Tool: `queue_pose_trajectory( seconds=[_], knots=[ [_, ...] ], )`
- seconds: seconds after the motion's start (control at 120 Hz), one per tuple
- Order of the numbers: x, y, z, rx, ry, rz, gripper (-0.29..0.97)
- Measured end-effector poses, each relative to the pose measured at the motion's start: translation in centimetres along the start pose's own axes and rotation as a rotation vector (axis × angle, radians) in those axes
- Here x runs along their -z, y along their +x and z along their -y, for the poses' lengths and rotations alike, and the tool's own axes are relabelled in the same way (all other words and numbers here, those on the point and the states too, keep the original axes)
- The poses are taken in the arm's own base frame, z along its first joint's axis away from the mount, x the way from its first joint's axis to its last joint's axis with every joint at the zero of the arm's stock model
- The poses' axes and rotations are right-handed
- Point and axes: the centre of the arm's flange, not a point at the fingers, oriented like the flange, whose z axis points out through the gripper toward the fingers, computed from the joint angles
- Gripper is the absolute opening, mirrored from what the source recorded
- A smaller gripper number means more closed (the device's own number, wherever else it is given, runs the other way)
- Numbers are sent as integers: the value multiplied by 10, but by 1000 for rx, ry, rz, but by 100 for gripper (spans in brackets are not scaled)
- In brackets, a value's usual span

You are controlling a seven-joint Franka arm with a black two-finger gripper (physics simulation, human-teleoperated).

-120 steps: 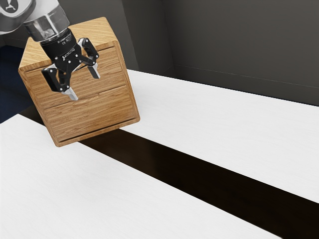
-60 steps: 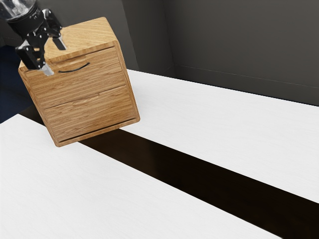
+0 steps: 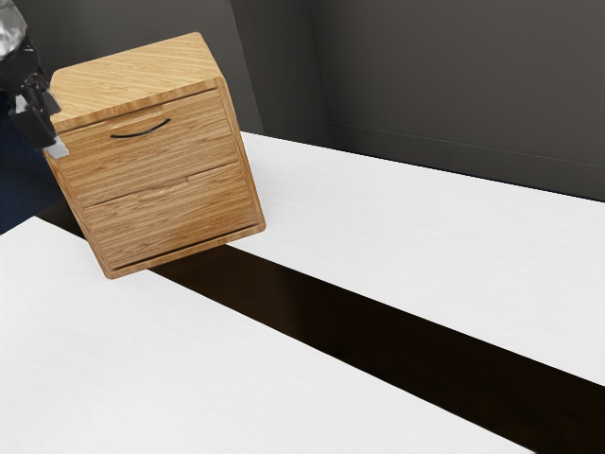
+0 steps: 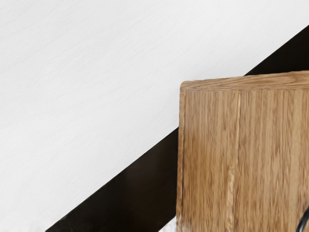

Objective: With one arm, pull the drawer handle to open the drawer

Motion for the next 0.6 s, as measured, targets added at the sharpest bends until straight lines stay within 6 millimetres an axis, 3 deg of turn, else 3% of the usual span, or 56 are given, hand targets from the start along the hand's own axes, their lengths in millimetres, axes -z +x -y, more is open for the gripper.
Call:
queue_pose_trajectory(
  seconds=[0.042,0.142,0.267,0.392,0.5,0.6],
  knots=[
    [-10,-23,9,-11,14,18,63],
    [-28,-53,13,78,-72,-86,64],
    [-56,-74,6,128,-79,-53,64],
    [-67,-100,10,107,-81,10,63],
    [-87,-113,6,92,-126,-13,62],
    [-99,-108,-5,92,-165,-31,62]
  ],
)
